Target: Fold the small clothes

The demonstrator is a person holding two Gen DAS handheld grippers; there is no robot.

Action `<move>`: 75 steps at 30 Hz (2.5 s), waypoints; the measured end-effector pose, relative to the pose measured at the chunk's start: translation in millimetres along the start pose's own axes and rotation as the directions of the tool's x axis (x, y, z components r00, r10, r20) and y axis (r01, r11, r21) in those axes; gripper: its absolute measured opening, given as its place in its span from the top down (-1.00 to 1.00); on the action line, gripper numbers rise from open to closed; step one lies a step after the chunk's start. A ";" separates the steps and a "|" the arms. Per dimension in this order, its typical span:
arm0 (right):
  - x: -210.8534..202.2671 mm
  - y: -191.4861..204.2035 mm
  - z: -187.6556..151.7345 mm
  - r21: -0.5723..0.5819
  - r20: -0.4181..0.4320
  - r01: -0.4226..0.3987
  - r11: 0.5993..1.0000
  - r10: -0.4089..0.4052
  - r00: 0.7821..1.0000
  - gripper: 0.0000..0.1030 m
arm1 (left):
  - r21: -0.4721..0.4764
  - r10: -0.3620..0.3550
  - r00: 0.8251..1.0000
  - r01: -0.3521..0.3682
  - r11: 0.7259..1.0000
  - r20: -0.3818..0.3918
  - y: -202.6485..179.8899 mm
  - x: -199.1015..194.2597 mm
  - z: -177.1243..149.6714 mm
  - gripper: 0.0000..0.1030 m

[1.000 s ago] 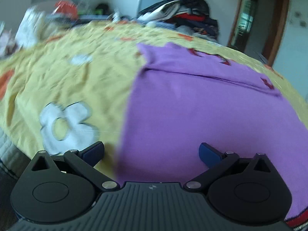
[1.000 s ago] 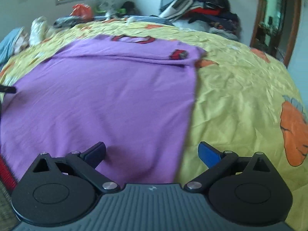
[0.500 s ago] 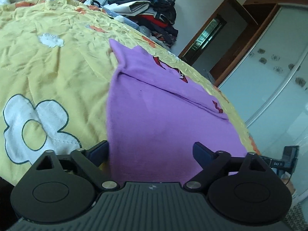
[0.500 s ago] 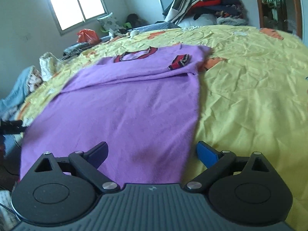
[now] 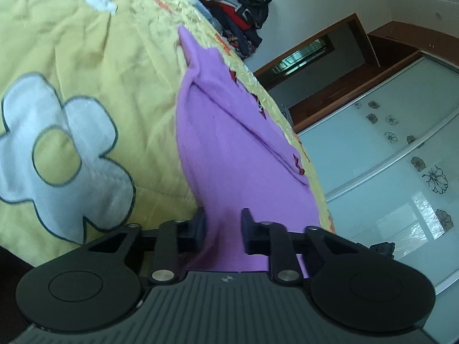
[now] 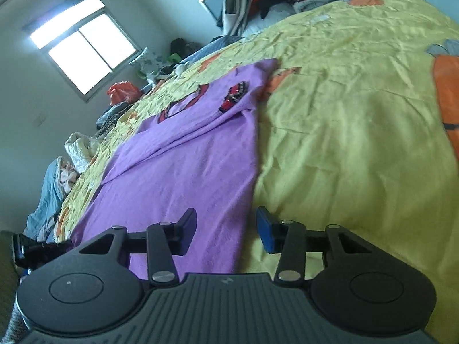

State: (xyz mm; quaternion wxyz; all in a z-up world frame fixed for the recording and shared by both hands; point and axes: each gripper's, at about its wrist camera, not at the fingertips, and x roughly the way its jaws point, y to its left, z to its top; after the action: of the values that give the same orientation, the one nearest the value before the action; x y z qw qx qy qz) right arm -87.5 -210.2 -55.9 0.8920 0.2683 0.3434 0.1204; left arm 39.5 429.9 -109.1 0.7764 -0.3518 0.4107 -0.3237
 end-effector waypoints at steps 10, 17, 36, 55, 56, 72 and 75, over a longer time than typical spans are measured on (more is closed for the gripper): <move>3.8 9.2 -14.6 0.033 -0.023 -0.111 0.993 0.111 0.994 0.92 | -0.091 -0.121 0.993 0.121 0.989 0.006 17.5 6.8 -7.6 0.94; -0.5 24.0 11.0 0.029 0.090 -0.218 0.976 0.215 0.973 0.92 | -0.063 -0.188 0.978 0.194 0.979 0.090 1.8 1.8 10.3 0.94; 67.2 -22.6 73.0 0.094 0.117 0.036 0.995 -0.047 0.992 0.76 | -0.169 -0.072 0.987 0.096 0.981 0.142 36.9 43.3 105.6 0.86; 4.0 5.8 -21.0 0.163 -0.039 -0.180 0.970 0.188 0.981 -0.13 | -0.178 -0.218 0.975 0.222 0.959 0.043 13.7 -15.3 8.9 -0.98; 4.2 6.7 -21.9 0.157 -0.041 -0.173 0.972 0.181 0.983 0.04 | -0.182 -0.211 0.977 0.212 0.960 0.022 15.2 -12.8 5.4 -0.94; -2.2 8.1 -29.2 0.145 -0.021 -0.125 0.981 0.129 0.991 0.08 | -0.236 -0.183 0.982 0.165 0.958 -0.056 9.5 5.2 0.7 -0.21; -1.9 9.7 -28.0 0.142 -0.024 -0.119 0.983 0.124 0.992 0.08 | -0.236 -0.140 0.987 0.118 0.965 -0.078 7.3 13.1 -2.4 0.33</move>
State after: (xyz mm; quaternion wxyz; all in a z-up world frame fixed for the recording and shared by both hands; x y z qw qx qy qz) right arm -108.2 -191.8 -66.8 0.8561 0.3488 0.3487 0.1546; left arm 44.9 422.8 -121.4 0.6873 -0.4498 0.4578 -0.3400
